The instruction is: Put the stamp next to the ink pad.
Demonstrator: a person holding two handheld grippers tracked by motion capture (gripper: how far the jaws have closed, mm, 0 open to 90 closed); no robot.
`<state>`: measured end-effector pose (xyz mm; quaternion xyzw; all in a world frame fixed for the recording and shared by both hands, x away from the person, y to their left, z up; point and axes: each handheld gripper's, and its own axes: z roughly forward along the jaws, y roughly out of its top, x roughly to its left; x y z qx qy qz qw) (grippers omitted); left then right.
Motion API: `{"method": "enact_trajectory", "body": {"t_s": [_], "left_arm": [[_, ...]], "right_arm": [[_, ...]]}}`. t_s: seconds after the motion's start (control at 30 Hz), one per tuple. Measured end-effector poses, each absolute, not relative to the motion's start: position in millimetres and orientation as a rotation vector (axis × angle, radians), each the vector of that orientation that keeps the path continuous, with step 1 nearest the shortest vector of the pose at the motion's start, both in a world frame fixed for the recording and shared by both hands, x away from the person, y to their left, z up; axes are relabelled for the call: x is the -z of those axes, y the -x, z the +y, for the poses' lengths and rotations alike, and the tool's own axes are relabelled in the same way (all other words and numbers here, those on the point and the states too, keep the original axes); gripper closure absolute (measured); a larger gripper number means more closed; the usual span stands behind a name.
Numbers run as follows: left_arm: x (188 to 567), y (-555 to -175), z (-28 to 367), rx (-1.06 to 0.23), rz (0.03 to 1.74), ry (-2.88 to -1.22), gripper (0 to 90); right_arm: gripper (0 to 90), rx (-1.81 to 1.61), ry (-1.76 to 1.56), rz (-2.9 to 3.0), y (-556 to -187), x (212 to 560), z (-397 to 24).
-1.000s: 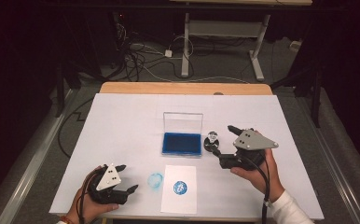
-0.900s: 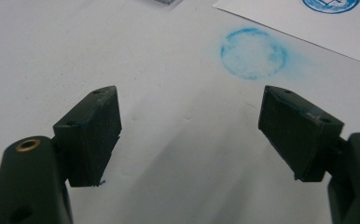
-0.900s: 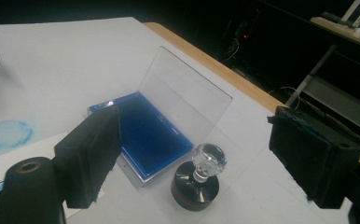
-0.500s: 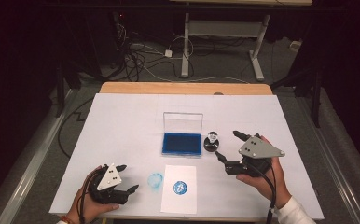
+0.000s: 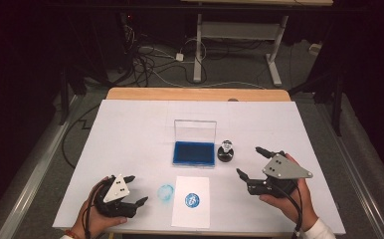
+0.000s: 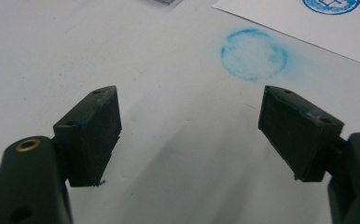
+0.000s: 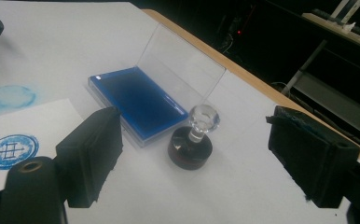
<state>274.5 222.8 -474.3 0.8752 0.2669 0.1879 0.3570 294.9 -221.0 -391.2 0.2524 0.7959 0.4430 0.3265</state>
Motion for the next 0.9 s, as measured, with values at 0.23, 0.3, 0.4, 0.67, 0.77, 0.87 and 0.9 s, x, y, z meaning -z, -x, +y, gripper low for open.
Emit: {"method": "enact_trajectory", "body": {"t_s": [0.23,0.3,0.4,0.67,0.77,0.87,0.9], "left_arm": [[473.6,-274.5,221.7,-0.484,0.687,-2.26,20.2],[473.2,-274.7,221.7,-0.482,0.689,-2.255,20.2],[473.6,-274.8,221.3,-0.482,0.688,-2.259,20.2],[474.2,-276.3,221.3,-0.472,0.695,-2.252,20.2],[474.0,-277.0,221.5,-0.467,0.699,-2.246,20.2],[473.7,-277.7,222.4,-0.461,0.706,-2.239,20.2],[473.7,-277.8,222.6,-0.461,0.711,-2.237,20.2]], "right_arm": [[17.8,-1.135,-0.672,2.072,-288.4,397.6,-229.5],[17.6,-1.109,-0.67,2.061,-286.2,400.2,-230.8],[16.8,-1.066,-0.66,2.054,-283.3,404.2,-231.9],[16.0,-1.08,-0.689,2.064,-279.1,415.1,-242.3],[15.8,-1.102,-0.696,2.074,-276.1,419.3,-246.7],[15.7,-1.12,-0.71,2.065,-272.9,423.5,-252.3],[15.8,-1.125,-0.714,2.063,-272.2,425.4,-254.4]]}}
